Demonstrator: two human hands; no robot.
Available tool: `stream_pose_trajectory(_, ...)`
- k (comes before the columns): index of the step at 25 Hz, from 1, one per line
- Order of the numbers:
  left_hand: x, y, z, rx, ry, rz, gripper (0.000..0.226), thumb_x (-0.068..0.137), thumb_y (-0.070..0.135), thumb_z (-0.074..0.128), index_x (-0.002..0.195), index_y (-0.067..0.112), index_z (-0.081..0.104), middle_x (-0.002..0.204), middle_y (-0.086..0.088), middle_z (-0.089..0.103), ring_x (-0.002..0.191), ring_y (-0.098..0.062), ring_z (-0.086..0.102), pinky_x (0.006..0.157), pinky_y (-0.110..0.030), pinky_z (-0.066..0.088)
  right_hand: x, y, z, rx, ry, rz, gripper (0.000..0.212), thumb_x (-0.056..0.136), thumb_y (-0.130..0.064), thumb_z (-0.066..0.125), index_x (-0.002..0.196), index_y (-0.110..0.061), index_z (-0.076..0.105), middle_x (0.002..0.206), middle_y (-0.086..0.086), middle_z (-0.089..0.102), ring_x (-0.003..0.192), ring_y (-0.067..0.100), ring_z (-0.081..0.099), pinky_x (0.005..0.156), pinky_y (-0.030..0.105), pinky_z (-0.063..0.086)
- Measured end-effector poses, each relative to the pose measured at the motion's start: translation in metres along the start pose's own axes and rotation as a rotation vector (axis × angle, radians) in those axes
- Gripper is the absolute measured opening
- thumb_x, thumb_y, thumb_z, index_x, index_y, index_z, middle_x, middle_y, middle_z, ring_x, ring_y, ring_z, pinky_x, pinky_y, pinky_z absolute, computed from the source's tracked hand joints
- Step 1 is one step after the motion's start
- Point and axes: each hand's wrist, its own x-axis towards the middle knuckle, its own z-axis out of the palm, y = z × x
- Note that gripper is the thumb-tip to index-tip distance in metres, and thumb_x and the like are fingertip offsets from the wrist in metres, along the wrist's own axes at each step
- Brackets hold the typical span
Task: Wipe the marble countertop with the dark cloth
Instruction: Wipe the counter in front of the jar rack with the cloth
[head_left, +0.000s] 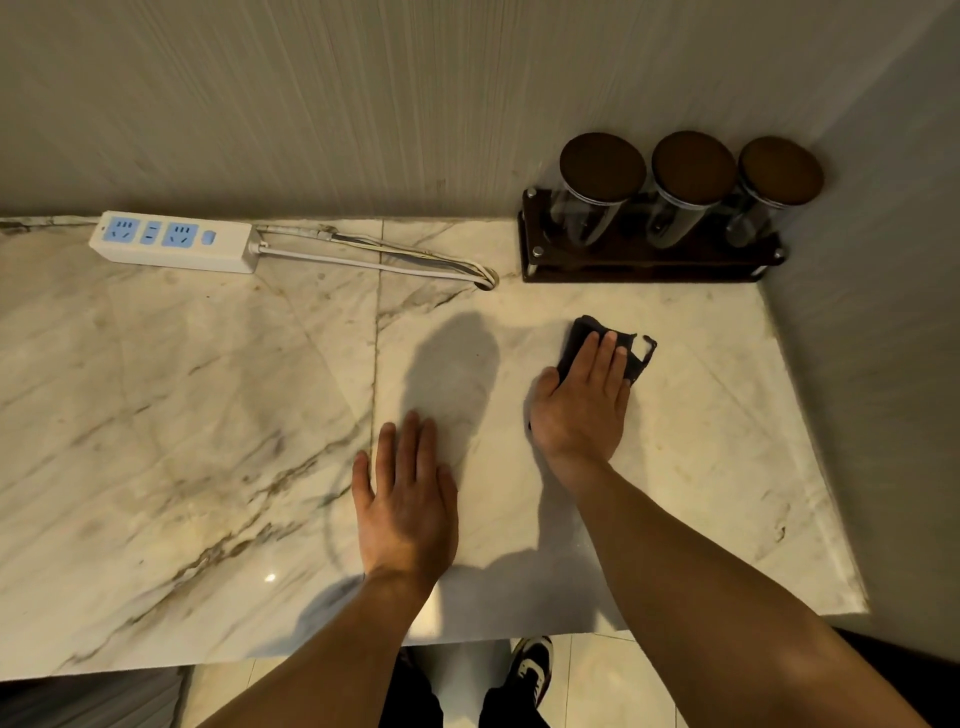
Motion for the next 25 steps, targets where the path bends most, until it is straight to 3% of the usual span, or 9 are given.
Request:
stream_pose_trajectory(6,-0.001,-0.001,0.001,0.005,-0.028,-0.004,0.054,0.096,0.035,0.021,0.146,0.018,0.030,0.154,-0.003,0.032,0.143,-0.025,0.023,0.114,-0.050,0.015,-0.029,0.012,-0.001,0.005,0.011,0.047,0.064,0.097,-0.035,0.026,0.152,-0.008,0.004,0.161,0.010,0.003,0.147,0.024,-0.001,0.119,0.041,0.005)
stream_pose_trajectory(15,0.000,-0.003,0.006,0.002,-0.032,0.010,0.055,0.096,0.036,0.019,0.148,0.019,0.022,0.158,-0.001,0.023,0.145,-0.023,0.011,0.117,-0.049,0.004,-0.087,0.040,0.005,0.020,0.054,0.049,0.065,0.095,-0.037,0.024,0.151,-0.008,0.007,0.161,0.011,0.007,0.147,0.023,0.001,0.119,0.039,0.003)
stream_pose_trajectory(25,0.003,0.003,-0.010,-0.104,-0.050,0.004,0.051,0.097,0.028,0.037,0.145,0.015,0.030,0.158,-0.006,0.022,0.146,-0.026,0.008,0.117,-0.051,0.003,-0.133,0.063,0.002,0.000,0.027,-0.020,0.068,0.094,-0.038,0.028,0.151,-0.008,0.007,0.160,0.011,0.010,0.147,0.023,0.003,0.119,0.040,0.003)
